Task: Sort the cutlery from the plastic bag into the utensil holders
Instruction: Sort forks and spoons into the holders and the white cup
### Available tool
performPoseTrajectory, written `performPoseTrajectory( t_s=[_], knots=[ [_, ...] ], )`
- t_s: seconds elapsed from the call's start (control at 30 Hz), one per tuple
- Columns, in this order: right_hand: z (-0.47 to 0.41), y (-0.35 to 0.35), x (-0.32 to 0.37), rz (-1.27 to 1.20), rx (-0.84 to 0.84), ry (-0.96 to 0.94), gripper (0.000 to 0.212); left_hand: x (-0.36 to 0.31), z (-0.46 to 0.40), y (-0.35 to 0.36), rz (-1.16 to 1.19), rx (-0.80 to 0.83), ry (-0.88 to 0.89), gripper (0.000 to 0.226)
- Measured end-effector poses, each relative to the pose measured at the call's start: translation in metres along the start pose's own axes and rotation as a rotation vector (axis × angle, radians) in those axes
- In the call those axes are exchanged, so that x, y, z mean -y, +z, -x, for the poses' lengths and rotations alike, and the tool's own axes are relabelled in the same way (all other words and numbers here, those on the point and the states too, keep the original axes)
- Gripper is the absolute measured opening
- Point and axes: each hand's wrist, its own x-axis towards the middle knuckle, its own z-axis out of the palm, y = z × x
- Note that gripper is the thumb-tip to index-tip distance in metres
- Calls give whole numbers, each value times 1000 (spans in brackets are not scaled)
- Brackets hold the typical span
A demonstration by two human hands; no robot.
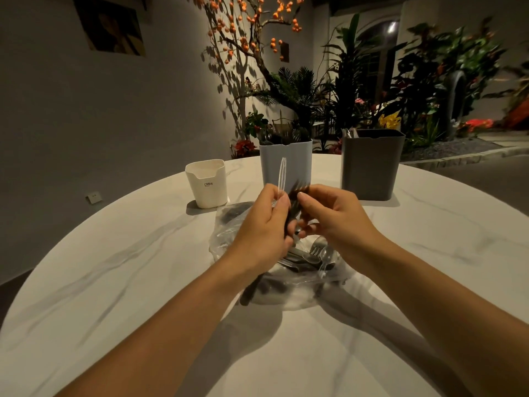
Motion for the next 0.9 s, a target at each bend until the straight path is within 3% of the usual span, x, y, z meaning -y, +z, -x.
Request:
performPoseTrajectory(
  t_s=[0.6, 0.9],
  knots=[
    [-64, -17, 77, 282, -65, -223, 19, -60, -48, -16, 134, -97, 9, 27],
    [-109, -21, 94, 428, -188, -349, 47, -76, -104, -30, 76, -187, 56, 31]
  ],
)
